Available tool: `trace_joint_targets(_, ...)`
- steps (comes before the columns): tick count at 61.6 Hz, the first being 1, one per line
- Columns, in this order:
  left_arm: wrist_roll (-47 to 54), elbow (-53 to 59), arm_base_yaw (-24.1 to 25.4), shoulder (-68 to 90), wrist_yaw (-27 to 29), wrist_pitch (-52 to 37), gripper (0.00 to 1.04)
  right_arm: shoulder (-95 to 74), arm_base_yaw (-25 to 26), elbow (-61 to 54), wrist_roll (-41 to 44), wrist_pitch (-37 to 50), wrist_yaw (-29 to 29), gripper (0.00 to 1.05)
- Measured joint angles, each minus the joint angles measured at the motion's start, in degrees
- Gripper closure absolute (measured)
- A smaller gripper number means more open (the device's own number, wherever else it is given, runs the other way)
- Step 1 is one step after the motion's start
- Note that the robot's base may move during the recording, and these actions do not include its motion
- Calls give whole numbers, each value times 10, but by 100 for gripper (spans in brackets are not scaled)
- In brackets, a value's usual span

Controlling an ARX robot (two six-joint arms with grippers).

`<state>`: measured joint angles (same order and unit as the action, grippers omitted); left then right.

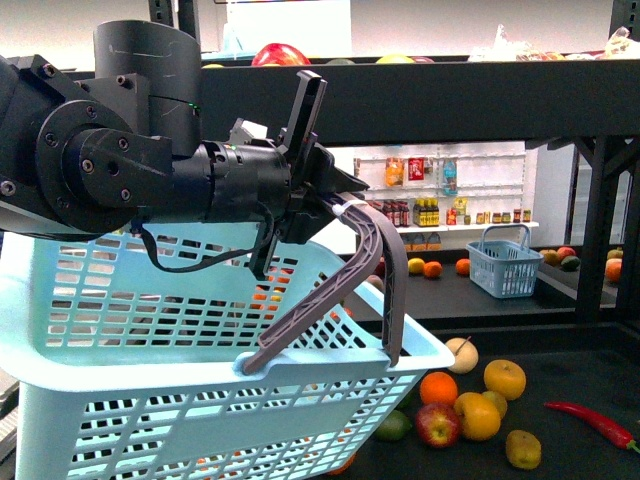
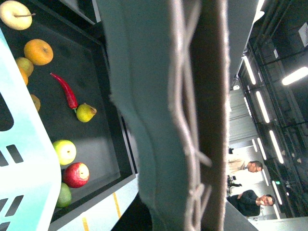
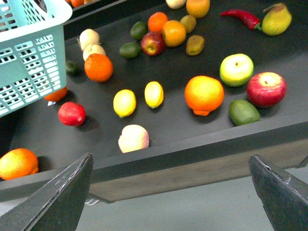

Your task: Pick lemon from shelf

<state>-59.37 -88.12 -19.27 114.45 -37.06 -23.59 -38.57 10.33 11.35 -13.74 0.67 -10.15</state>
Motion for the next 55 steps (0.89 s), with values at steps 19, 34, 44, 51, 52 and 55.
trace_joint_targets(19, 1, -1, 0, 0, -4, 0, 97, -501, -10, 184, 24, 149, -39, 7)
trace_joint_targets(34, 2, -1, 0, 0, -2, 0, 97, -723, -72, 341, 42, 161, -23, 7)
trace_joint_targets(44, 2, -1, 0, 0, -3, 0, 97, -828, -99, 442, 57, 153, 14, 7)
trace_joint_targets(51, 2, -1, 0, 0, -2, 0, 97, -892, -109, 507, 65, 146, 32, 7)
trace_joint_targets(52, 2, -1, 0, 0, -2, 0, 97, -905, -110, 521, 66, 143, 35, 7)
trace_joint_targets(55, 2, -1, 0, 0, -2, 0, 97, -928, -113, 547, 68, 136, 45, 7)
